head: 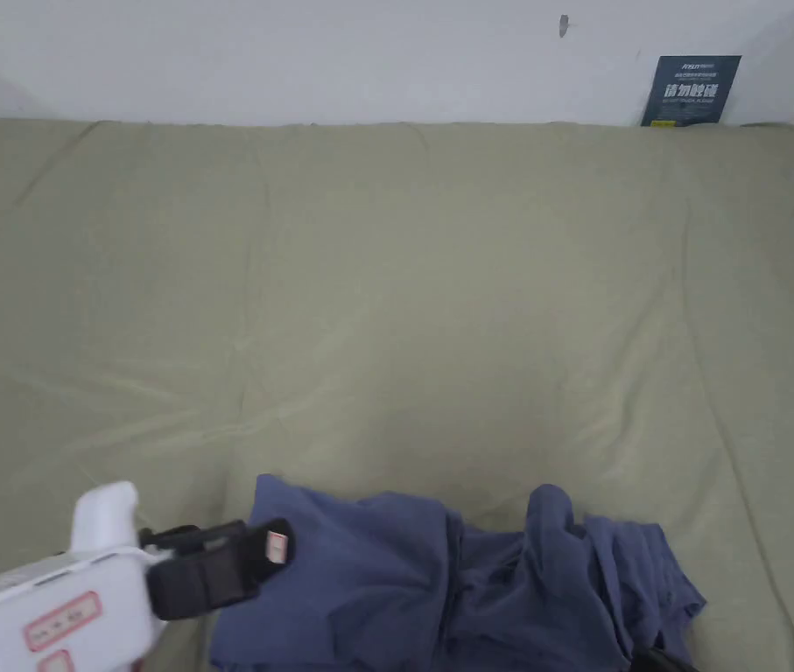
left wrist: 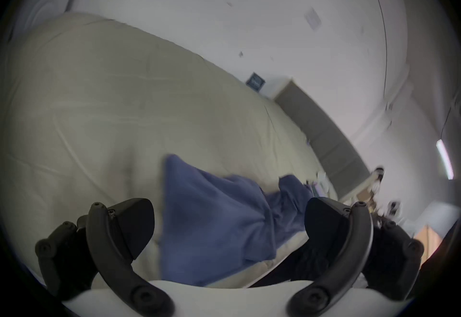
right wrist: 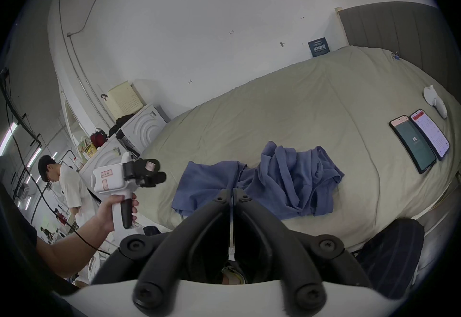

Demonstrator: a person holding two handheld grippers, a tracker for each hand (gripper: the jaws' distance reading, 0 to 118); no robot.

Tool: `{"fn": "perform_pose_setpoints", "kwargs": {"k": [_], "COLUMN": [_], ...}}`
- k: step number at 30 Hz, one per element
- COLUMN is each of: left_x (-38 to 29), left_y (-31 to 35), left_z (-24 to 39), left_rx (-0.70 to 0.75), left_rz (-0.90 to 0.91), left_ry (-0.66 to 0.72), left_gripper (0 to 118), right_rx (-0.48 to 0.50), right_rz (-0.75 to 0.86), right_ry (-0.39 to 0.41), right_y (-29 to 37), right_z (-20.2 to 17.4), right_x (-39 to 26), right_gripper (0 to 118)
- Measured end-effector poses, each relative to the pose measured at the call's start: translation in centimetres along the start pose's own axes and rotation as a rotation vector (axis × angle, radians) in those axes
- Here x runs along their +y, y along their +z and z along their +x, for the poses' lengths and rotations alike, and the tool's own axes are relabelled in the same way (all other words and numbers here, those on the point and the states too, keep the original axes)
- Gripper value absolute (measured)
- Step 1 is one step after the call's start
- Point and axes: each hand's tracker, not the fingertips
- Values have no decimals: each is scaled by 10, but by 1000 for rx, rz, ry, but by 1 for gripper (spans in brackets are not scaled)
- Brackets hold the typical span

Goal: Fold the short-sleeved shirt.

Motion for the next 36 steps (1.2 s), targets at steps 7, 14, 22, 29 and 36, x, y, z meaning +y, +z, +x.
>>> {"fn": "perform_pose_setpoints", "kwargs": {"k": [7, 14, 22, 29, 36], "left_x": [-26, -34, -25, -27, 12], "left_y": [-36, -89, -92, -61, 14], "left_z": [-112, -91, -59, -23, -24], "left_rx": [-325, -555, -95, 42, 306], "left_rz": [-241, -309, -385, -272, -168], "left_ry": [495, 498, 273, 181, 69], "left_gripper": [118, 118, 11, 11, 11], "right_rx": [-14, 1, 16, 4, 3], "right_rz": [-26, -35, -50, -45, -40], "right_ry": [-21, -33, -37, -36, -34], "right_y": [-1, -6, -10, -4, -4], "right_z": [3, -2, -7, -4, -1], "right_x": [-4, -4, -7, -6, -5], "right_gripper": [3, 3, 3, 3, 3]}}
